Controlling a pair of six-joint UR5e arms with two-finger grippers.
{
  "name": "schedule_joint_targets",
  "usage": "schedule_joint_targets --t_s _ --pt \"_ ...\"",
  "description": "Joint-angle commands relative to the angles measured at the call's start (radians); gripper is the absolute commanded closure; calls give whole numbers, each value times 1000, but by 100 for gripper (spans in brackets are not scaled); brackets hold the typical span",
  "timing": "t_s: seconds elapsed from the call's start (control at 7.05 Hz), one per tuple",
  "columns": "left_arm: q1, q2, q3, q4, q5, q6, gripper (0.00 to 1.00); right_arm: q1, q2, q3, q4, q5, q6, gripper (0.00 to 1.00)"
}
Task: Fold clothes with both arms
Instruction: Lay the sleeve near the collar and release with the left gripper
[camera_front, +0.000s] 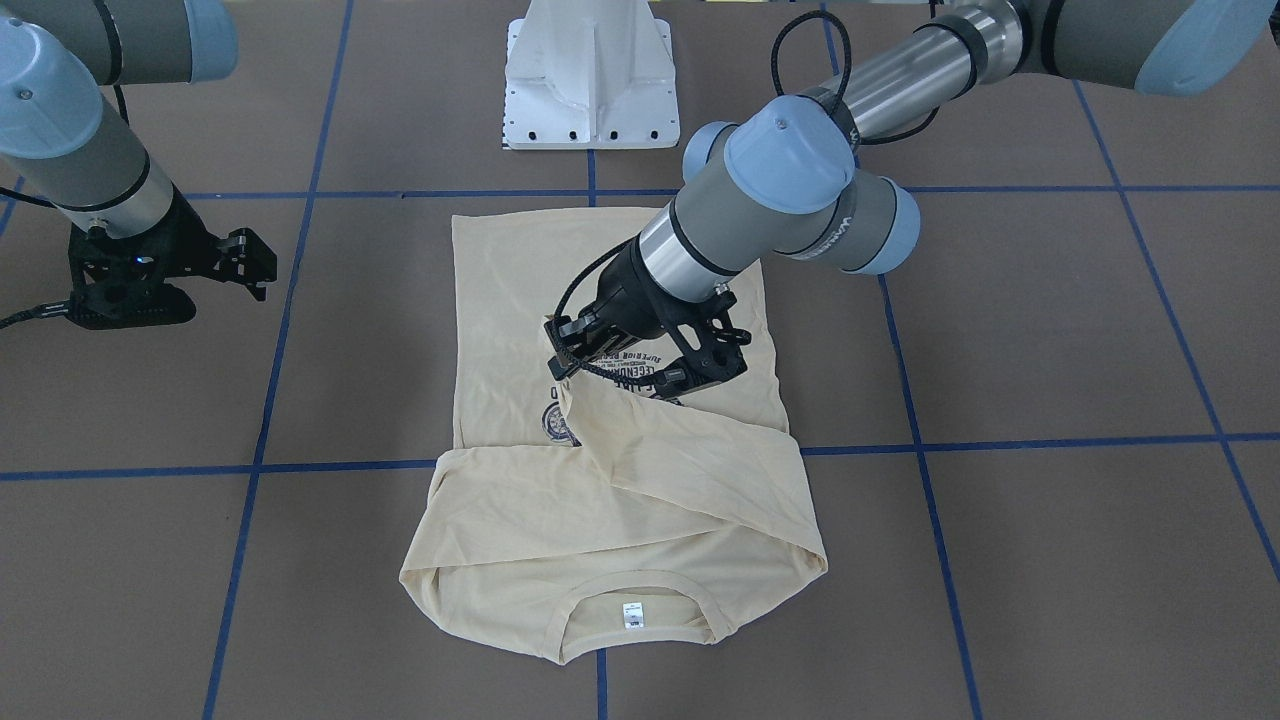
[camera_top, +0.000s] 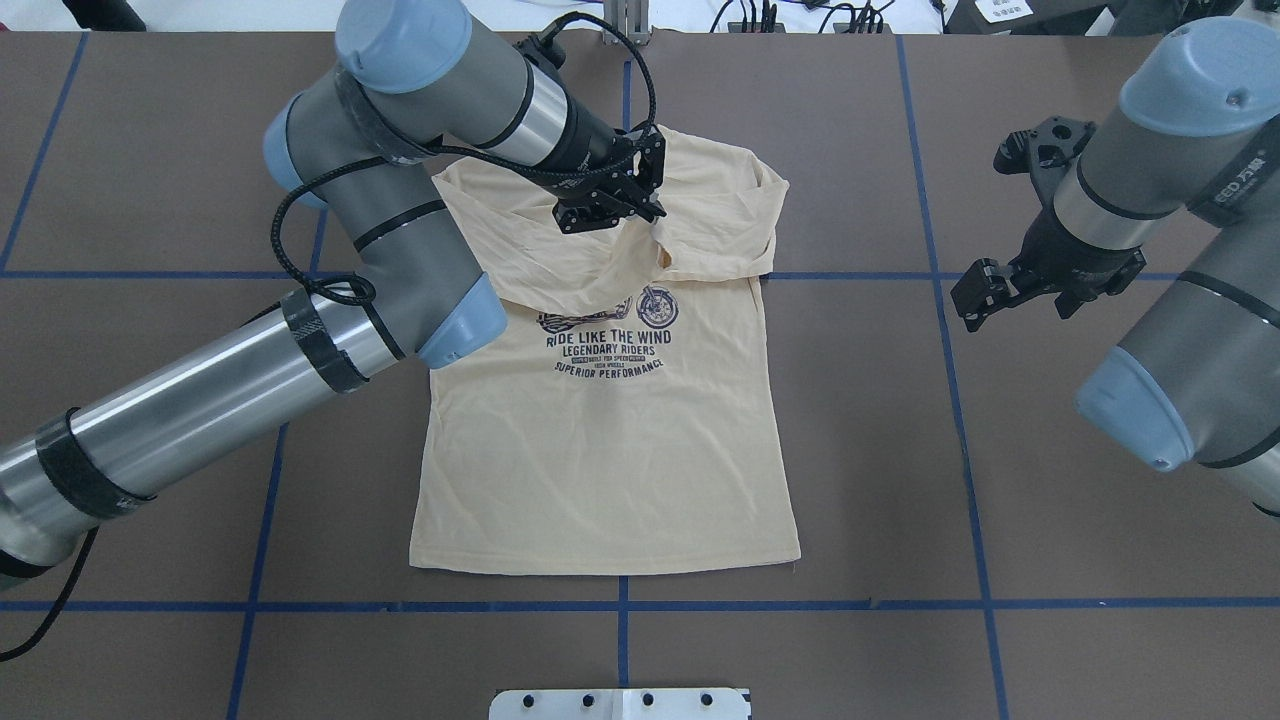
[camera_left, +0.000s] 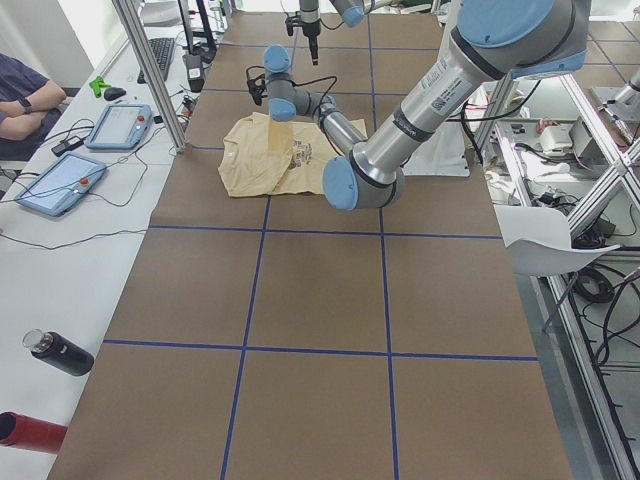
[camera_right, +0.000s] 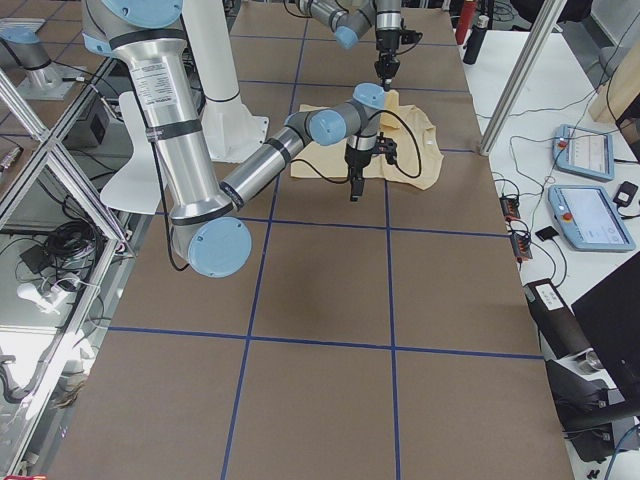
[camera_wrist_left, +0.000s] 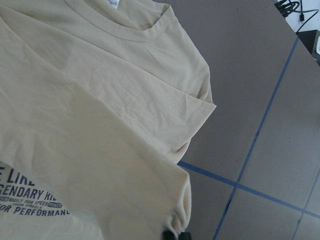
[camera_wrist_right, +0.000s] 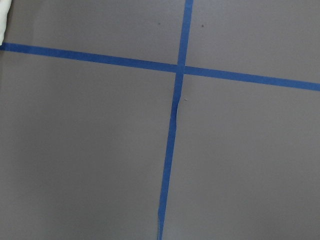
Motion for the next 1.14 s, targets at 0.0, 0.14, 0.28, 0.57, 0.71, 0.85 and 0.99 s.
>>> schedule_joint_targets --t_s 0.0,0.14,0.28,0.57,0.71,0.85,0.99 --pt "57 -32 87 -63 86 -6 100 -3 9 -18 0 0 1 0" --pt "87 -55 113 -72 99 -4 100 -3 14 -34 2 0 0 0" --pt "113 -60 112 -80 99 -4 100 -4 14 -35 2 0 0 0" --pt "142 -64 113 -123 140 0 1 -4 15 -35 3 2 3 0" --pt "144 -64 112 -133 160 0 0 -4 18 -37 33 5 12 0" --pt "144 -58 110 -144 161 5 0 -3 18 -38 51 9 11 0" --pt "139 -51 102 -131 157 9 0 -4 18 -40 89 11 14 0"
